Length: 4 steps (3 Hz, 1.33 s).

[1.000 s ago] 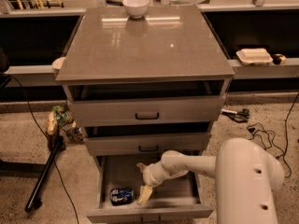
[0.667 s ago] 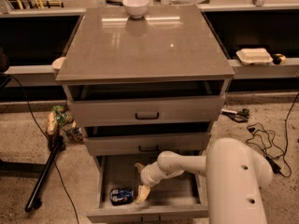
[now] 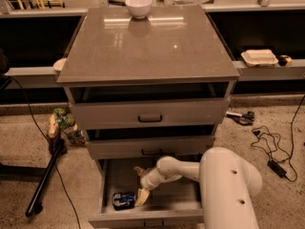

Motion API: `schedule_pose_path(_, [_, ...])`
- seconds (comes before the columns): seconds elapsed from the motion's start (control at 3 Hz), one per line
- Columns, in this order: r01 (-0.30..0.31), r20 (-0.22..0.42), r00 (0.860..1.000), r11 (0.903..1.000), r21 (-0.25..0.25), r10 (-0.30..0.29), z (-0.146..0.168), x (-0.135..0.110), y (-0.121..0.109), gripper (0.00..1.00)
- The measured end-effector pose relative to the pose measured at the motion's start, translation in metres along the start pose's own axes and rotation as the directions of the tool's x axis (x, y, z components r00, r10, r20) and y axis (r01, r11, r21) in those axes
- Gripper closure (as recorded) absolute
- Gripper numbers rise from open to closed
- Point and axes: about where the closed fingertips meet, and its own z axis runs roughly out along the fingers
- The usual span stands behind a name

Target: Pick pepsi can from bottom drawer and place on counter

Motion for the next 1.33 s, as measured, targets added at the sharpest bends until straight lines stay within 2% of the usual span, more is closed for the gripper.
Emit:
schedule_pose_path(0.67, [0.026, -0.001, 1.000, 0.9997, 0.006, -0.026, 0.029, 0.009, -0.011, 0.00])
schedule_pose_path(1.33, [0.029, -0.001, 1.000, 0.9995, 0.016, -0.029, 0.051, 0.016, -0.012, 0.00])
